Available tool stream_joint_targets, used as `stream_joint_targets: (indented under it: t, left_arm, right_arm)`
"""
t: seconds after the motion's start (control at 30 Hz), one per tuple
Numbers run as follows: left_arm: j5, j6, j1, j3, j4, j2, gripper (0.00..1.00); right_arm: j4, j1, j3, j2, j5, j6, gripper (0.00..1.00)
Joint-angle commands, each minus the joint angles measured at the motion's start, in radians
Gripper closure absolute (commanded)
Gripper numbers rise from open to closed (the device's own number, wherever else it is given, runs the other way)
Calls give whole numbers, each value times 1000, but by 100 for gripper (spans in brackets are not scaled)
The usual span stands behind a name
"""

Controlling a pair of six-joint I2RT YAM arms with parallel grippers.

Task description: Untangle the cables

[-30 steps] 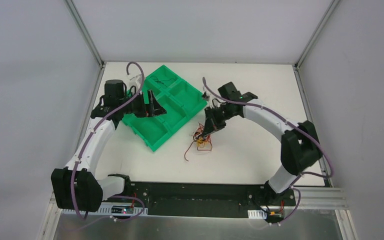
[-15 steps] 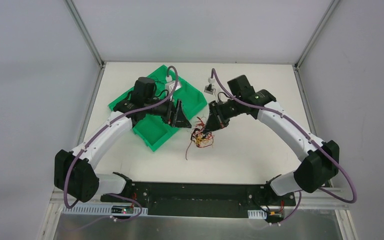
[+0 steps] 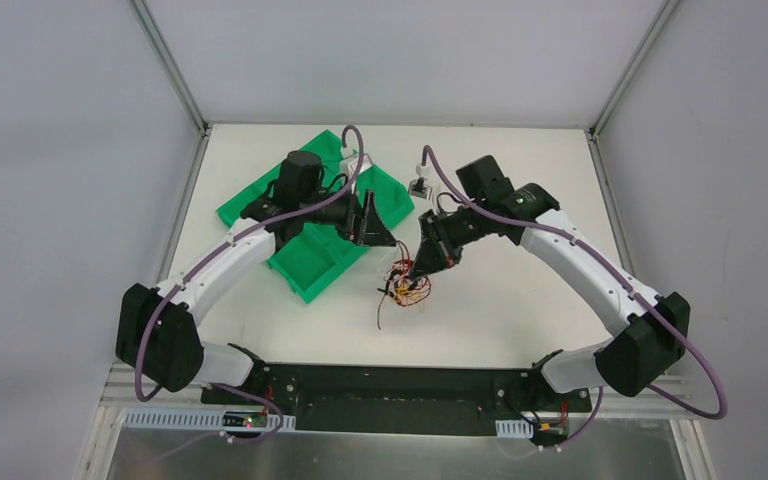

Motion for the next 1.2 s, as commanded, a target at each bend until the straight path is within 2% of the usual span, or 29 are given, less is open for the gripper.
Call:
stream_joint_targets:
  t: [0.0, 0.2, 0.3, 0.37, 0.47, 0.57, 0.67, 0.87, 1.17]
  left_arm:
    - [49, -86, -18, -13, 128, 32, 23]
    - [114, -189, -21, -70, 258, 38, 28]
    - [129, -193, -20, -93, 259, 18, 31]
    - [114, -174, -9, -111, 220, -14, 28]
    - [74, -152, 40, -153, 188, -83, 22]
    - [75, -124, 123, -177, 152, -135, 21]
    - [135, -117, 171, -189, 141, -169, 24]
    - [150, -104, 38, -192, 146, -205, 29]
    - [154, -146, -48, -157, 213, -118, 43]
  right_arm:
    - [-37, 18, 38, -37, -37, -51, 100]
    - [-62, 18, 50, -43, -3, -75, 100]
    - [-66, 13, 40, -48, 14, -83, 100]
    - [-67, -6, 33, -51, 12, -82, 100]
    - [-77, -31, 23, -59, 6, -85, 100]
    - [-83, -39, 12, -69, 4, -88, 100]
    - [-85, -42, 8, -69, 2, -89, 100]
    - [-70, -43, 14, -48, -10, -71, 100]
    - [-46, -41, 7, -46, -13, -48, 100]
